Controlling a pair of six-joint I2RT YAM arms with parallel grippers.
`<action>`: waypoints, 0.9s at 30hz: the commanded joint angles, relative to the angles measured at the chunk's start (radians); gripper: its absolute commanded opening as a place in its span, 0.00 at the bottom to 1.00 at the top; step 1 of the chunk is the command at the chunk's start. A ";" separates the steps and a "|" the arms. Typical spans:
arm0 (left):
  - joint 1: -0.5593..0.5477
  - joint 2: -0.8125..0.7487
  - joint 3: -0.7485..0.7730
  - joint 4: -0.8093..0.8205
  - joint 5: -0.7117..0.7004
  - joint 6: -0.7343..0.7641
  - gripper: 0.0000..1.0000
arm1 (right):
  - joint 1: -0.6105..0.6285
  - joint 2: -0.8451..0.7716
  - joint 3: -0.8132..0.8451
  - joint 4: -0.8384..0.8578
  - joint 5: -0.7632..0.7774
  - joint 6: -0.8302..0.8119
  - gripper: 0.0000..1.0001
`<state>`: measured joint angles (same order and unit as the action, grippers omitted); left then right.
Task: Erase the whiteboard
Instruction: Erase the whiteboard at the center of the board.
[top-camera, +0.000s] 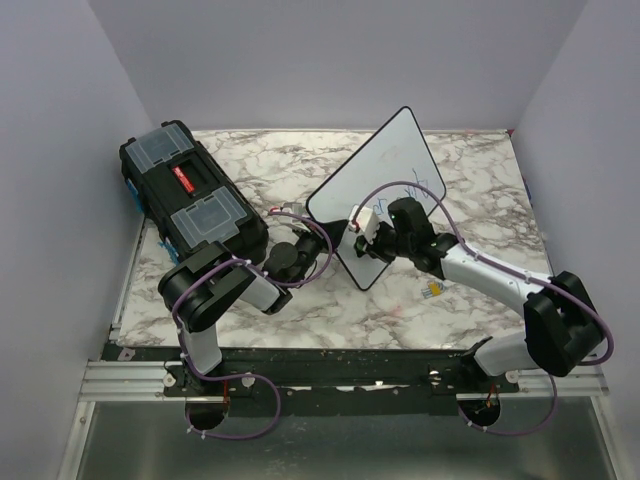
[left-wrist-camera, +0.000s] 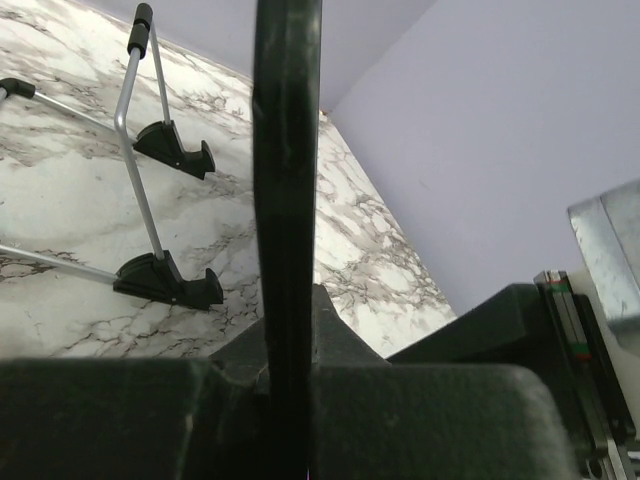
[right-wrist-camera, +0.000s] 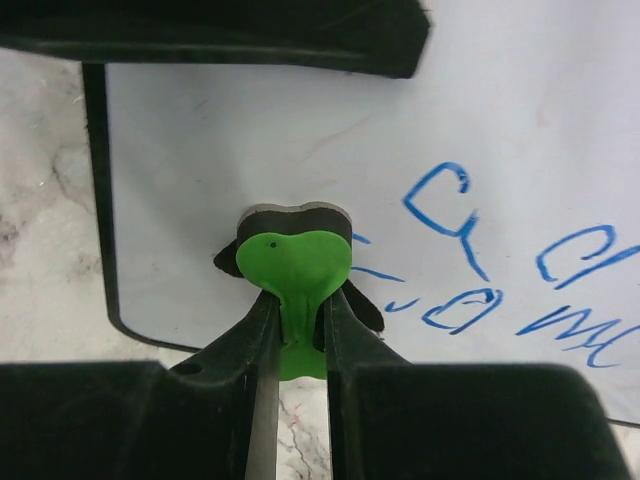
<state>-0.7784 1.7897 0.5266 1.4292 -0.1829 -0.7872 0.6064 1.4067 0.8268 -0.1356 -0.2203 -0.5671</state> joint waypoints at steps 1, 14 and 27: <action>-0.023 -0.052 -0.009 0.163 0.083 -0.018 0.00 | -0.025 0.005 -0.006 0.118 0.059 0.025 0.01; -0.023 -0.060 -0.019 0.162 0.079 -0.020 0.00 | -0.028 0.013 -0.039 -0.180 -0.153 -0.210 0.01; -0.022 -0.078 -0.045 0.163 0.072 -0.006 0.00 | -0.035 0.008 0.062 0.000 -0.059 -0.050 0.01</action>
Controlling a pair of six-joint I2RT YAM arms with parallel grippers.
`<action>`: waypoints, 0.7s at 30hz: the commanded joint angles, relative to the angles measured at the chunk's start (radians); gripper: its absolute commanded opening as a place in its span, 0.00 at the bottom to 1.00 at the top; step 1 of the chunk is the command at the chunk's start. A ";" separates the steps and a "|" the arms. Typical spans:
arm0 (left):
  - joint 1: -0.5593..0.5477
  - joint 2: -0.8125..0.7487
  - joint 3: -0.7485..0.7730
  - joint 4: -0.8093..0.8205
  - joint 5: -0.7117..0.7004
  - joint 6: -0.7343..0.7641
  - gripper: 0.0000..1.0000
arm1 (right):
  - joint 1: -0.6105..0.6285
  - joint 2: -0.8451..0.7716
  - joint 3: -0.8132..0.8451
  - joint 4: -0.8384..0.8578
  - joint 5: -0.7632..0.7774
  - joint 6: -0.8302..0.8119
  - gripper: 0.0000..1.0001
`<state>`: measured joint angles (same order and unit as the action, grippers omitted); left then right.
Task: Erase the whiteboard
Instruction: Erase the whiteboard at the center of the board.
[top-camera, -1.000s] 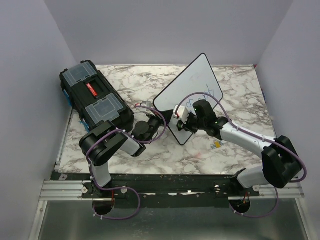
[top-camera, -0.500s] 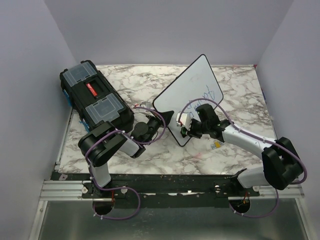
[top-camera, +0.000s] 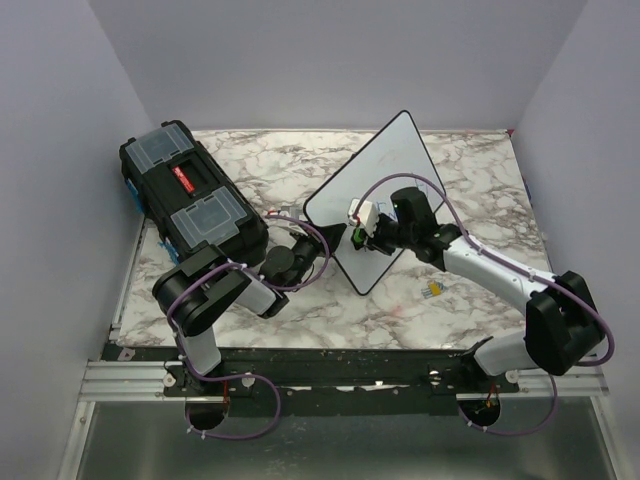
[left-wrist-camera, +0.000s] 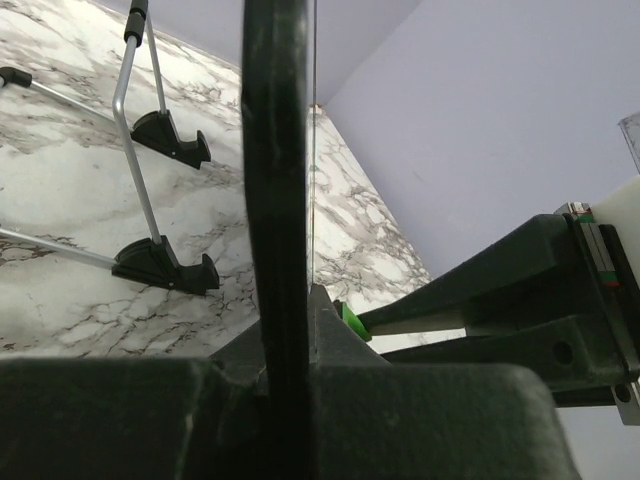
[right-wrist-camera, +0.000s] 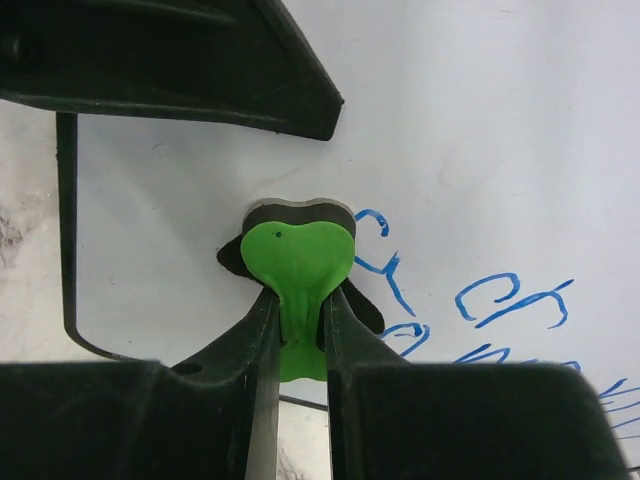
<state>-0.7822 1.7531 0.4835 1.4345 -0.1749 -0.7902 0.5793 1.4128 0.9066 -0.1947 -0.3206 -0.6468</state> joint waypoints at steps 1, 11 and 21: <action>-0.018 -0.041 0.000 0.157 0.066 -0.004 0.00 | -0.011 0.000 -0.035 0.058 0.041 0.024 0.01; -0.018 -0.042 0.002 0.157 0.075 0.007 0.00 | -0.018 -0.013 -0.156 -0.067 -0.127 -0.085 0.01; -0.017 -0.049 -0.006 0.157 0.071 0.014 0.00 | -0.018 0.016 0.001 0.012 -0.115 0.027 0.01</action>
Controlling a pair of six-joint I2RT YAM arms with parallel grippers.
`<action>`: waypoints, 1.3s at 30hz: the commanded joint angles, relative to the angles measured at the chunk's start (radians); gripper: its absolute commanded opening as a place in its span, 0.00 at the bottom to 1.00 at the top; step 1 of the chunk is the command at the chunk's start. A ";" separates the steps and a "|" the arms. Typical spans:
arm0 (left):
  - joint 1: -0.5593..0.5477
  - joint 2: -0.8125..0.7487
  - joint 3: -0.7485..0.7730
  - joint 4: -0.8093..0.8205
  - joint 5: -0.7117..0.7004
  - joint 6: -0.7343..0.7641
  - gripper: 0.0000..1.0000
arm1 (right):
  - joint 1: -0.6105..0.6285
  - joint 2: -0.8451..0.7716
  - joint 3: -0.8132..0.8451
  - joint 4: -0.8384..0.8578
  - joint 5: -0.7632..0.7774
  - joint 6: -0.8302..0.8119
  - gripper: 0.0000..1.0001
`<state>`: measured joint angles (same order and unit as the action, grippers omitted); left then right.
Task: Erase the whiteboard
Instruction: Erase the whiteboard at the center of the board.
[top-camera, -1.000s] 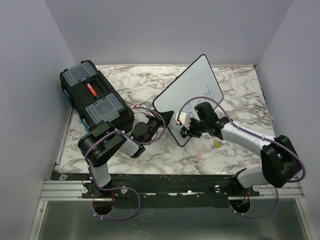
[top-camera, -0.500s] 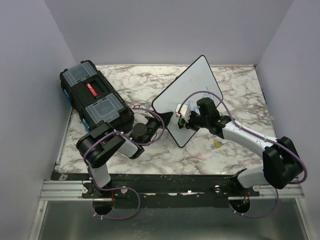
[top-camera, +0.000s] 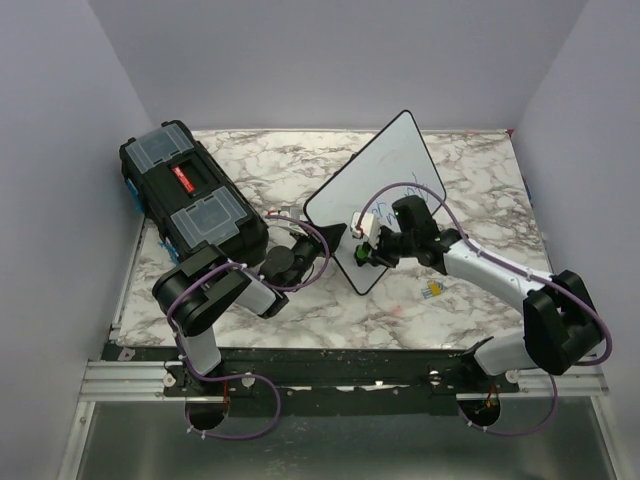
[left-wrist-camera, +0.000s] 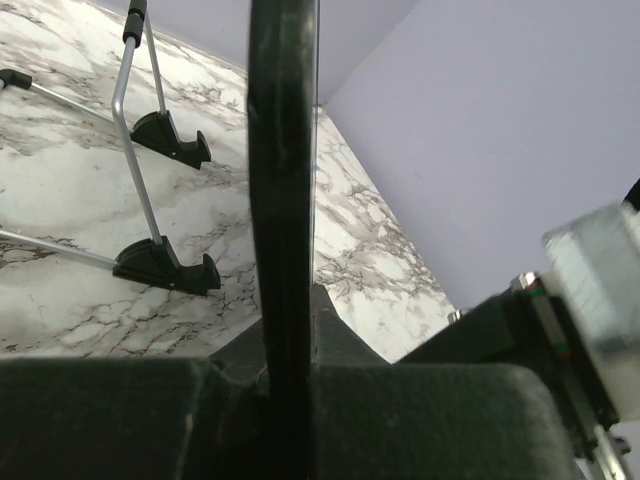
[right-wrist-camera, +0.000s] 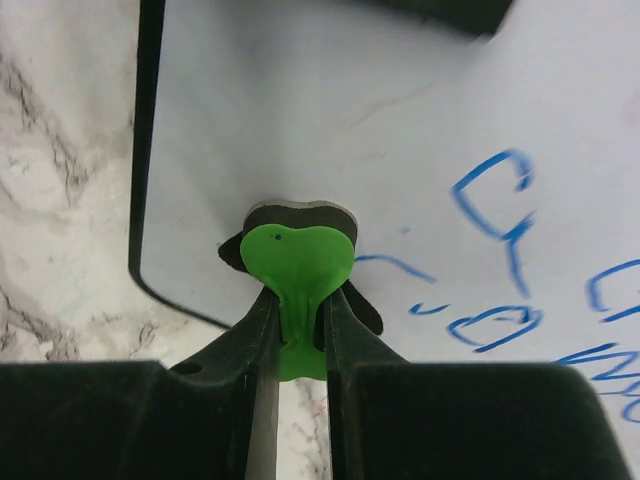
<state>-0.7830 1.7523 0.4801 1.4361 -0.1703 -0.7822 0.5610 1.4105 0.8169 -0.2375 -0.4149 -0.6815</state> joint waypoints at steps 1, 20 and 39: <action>-0.017 -0.048 -0.001 0.154 0.068 0.007 0.00 | 0.000 0.021 0.101 0.067 -0.008 0.072 0.01; -0.019 -0.046 0.005 0.153 0.080 0.003 0.00 | -0.009 0.054 -0.001 -0.168 -0.017 -0.136 0.01; -0.018 -0.043 0.008 0.143 0.095 0.013 0.00 | -0.022 0.112 0.200 0.090 0.215 0.155 0.01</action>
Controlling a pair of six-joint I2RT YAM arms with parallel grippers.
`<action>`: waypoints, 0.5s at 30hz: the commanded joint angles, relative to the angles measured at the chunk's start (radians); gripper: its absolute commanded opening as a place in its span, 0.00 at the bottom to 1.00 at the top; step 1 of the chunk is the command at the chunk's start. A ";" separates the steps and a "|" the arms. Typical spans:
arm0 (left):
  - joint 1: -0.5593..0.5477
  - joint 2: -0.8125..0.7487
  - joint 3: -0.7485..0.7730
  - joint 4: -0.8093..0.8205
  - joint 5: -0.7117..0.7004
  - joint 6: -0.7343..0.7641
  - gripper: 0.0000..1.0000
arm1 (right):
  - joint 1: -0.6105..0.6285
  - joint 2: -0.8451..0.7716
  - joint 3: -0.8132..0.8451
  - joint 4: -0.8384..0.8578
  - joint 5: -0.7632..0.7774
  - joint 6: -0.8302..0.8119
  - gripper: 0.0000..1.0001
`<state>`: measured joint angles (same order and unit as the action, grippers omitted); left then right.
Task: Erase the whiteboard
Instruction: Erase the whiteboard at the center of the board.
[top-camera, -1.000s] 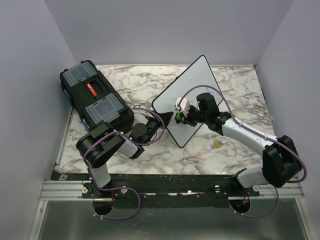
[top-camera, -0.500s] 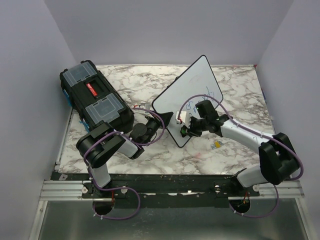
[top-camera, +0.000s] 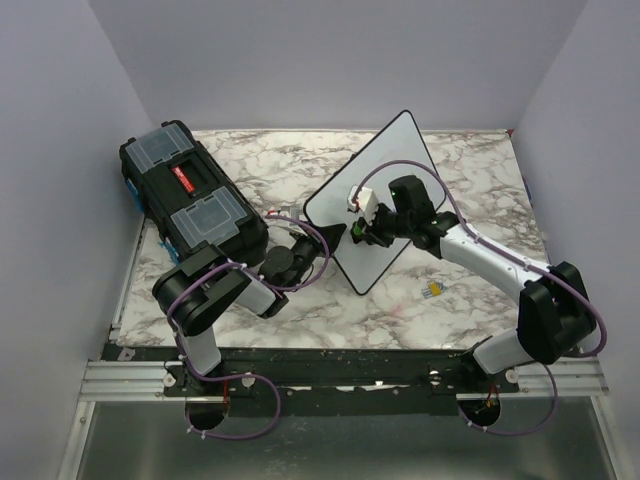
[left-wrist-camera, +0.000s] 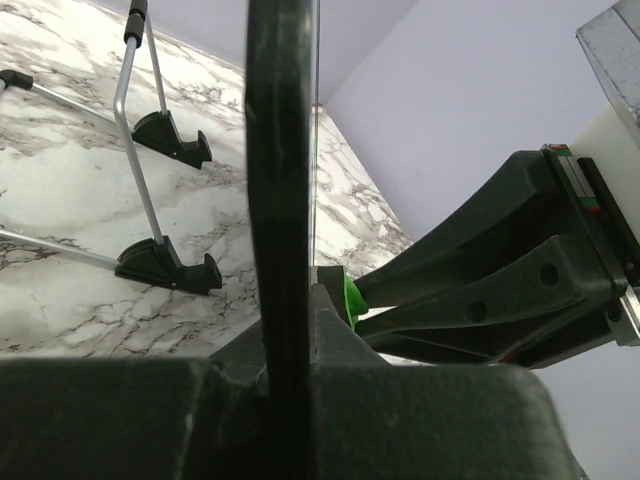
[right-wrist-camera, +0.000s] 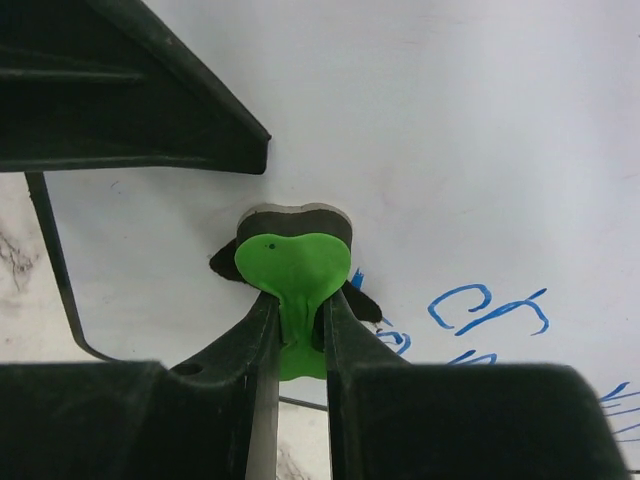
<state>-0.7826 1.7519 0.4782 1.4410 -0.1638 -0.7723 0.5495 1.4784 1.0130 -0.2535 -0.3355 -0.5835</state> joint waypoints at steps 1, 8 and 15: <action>-0.019 -0.044 0.010 0.138 0.090 0.002 0.00 | -0.018 0.046 -0.005 0.107 0.147 0.060 0.01; -0.018 -0.041 0.014 0.139 0.096 0.007 0.00 | -0.028 0.028 -0.092 -0.045 0.020 -0.096 0.01; -0.018 -0.036 0.020 0.136 0.099 0.002 0.00 | -0.004 0.044 -0.085 -0.122 -0.149 -0.137 0.01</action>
<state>-0.7784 1.7519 0.4778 1.4384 -0.1623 -0.7742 0.5186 1.4830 0.9428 -0.2867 -0.3828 -0.6830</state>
